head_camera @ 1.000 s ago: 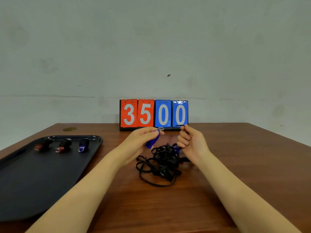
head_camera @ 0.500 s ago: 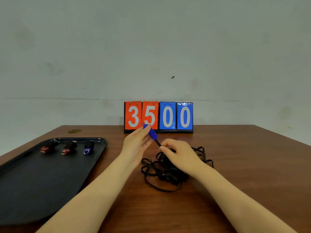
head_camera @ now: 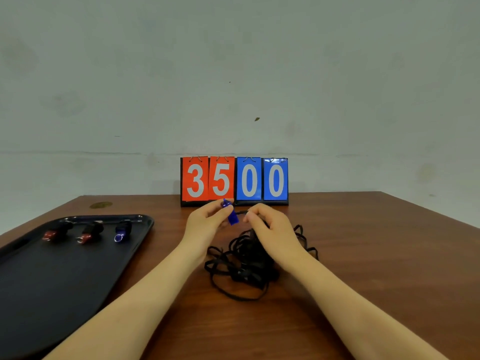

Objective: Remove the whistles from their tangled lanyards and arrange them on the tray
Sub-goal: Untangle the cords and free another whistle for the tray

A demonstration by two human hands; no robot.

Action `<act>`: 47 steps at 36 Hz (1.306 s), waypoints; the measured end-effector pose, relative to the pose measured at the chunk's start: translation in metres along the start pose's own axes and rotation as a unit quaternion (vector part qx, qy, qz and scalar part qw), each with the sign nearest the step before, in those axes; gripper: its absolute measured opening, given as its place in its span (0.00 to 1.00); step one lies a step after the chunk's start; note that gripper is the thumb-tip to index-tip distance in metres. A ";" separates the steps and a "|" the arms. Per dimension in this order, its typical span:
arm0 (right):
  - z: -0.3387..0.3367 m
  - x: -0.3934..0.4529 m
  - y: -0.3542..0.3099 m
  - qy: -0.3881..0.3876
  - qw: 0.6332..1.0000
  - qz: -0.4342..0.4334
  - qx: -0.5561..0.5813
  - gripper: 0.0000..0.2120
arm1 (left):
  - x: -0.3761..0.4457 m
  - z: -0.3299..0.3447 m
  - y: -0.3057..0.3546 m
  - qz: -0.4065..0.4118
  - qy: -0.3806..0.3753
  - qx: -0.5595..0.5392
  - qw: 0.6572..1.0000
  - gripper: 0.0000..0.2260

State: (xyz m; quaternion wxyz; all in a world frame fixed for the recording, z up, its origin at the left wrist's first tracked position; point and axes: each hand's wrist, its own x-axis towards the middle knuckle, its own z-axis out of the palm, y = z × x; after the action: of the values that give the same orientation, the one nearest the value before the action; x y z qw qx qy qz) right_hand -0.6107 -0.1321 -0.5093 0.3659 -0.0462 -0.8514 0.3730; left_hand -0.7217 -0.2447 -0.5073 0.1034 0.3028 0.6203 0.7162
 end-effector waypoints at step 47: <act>0.011 0.001 0.018 -0.121 0.983 -0.028 -0.134 0.11 | -0.011 0.007 0.003 -0.062 -0.003 -0.175 0.983 0.09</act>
State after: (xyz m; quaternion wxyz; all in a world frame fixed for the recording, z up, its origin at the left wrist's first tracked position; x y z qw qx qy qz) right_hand -0.6219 -0.1252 -0.5263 0.2606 -0.0256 -0.9327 0.2481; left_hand -0.7082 -0.2456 -0.5079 0.2009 0.2428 0.5026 0.8050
